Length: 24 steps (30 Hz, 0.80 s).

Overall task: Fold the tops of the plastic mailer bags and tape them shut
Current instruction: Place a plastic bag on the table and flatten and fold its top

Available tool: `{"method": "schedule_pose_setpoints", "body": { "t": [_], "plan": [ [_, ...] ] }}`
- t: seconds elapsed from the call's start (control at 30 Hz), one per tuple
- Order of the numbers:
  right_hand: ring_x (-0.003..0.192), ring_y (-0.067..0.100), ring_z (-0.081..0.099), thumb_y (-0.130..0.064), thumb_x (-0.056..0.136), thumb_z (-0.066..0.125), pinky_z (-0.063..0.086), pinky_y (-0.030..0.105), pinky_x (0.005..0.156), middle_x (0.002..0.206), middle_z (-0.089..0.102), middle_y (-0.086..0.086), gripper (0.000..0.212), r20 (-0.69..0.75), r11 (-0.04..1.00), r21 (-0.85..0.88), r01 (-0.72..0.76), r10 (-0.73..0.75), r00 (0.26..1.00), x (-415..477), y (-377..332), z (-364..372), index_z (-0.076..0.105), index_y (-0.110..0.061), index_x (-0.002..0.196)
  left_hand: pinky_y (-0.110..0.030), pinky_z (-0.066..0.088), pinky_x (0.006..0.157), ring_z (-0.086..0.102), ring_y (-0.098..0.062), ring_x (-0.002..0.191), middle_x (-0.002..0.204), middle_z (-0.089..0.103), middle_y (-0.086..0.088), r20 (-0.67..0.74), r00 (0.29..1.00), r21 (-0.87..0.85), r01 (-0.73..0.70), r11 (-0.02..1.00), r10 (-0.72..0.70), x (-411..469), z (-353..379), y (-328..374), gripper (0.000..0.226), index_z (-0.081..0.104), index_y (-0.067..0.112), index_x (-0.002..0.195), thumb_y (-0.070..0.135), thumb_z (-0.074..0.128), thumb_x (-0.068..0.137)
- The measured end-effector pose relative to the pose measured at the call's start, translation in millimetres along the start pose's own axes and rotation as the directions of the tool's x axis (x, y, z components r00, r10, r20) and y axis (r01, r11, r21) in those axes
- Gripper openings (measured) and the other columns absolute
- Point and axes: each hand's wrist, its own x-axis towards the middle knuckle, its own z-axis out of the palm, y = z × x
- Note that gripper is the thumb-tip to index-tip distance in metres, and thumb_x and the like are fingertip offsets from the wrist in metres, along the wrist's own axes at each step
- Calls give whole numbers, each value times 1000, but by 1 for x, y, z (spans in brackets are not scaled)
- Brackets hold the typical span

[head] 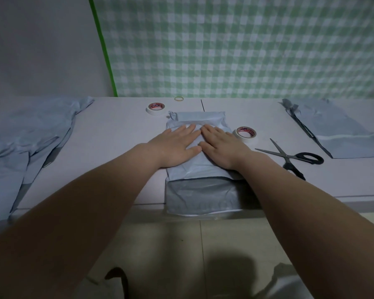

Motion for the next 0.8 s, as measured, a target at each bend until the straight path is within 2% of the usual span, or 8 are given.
{"method": "schedule_pose_setpoints", "body": {
  "t": [0.2,0.37,0.47,0.53,0.57,0.63,0.7,0.8],
  "plan": [
    [141,20,20,-39,101,25,21,36,112,156,19,5,56,-14,998,-49,39,-40,999,-8,10,2,19,-9,148,-37,0,119,-8,-16,147,160,-12,3,37,999,18,-16,1000,15,-4,-2,-3,73,-3,37,151,68,21,90],
    [145,21,11,-43,101,20,12,37,117,159,9,8,61,36,995,-100,26,-22,999,-25,16,0,11,-9,151,-40,-1,119,-6,-19,147,160,-10,-2,38,998,59,44,997,-47,-13,-4,1,72,-2,38,150,70,18,89],
    [145,23,10,-51,97,12,11,37,117,159,9,9,69,38,992,-121,34,-30,999,-37,15,0,11,-9,150,-37,-4,119,-6,-17,147,160,-8,-3,29,999,45,23,999,-24,-28,-3,8,66,-1,38,150,64,18,93],
    [146,23,8,-42,102,19,9,34,118,159,7,8,60,44,997,-70,34,-31,999,-47,12,-2,11,-9,151,-34,-3,118,-8,-15,147,160,-10,-1,37,999,-7,-11,1000,11,-41,-2,11,61,1,38,150,59,19,96],
    [146,22,10,-36,103,23,11,33,117,159,10,7,55,33,998,-39,41,-39,999,-53,10,-4,14,-9,151,-34,-3,118,-9,-14,147,160,-11,0,44,999,-24,-20,1000,21,-48,-1,12,60,0,39,150,57,20,97],
    [141,24,23,-29,103,28,24,36,112,154,25,8,48,-20,997,-10,77,-77,997,-62,7,-8,28,-7,145,-36,-5,118,-10,-14,147,159,-13,1,59,998,-10,-21,1000,22,-58,1,12,58,-2,40,150,55,18,97],
    [130,25,39,-27,102,32,37,40,100,143,39,6,39,-72,993,-7,114,-114,991,-68,7,-7,41,-9,135,-40,-6,118,-11,-13,146,159,-15,3,80,997,13,-6,1000,5,-65,2,10,58,-4,41,149,56,17,97],
    [114,29,52,-29,100,35,43,41,89,133,49,5,34,-102,995,-20,100,-102,990,-75,11,-4,47,-10,126,-39,-5,119,-7,-11,147,159,-11,5,73,997,-29,-7,1000,9,-77,4,5,59,0,41,149,57,22,96]
  ]
}}
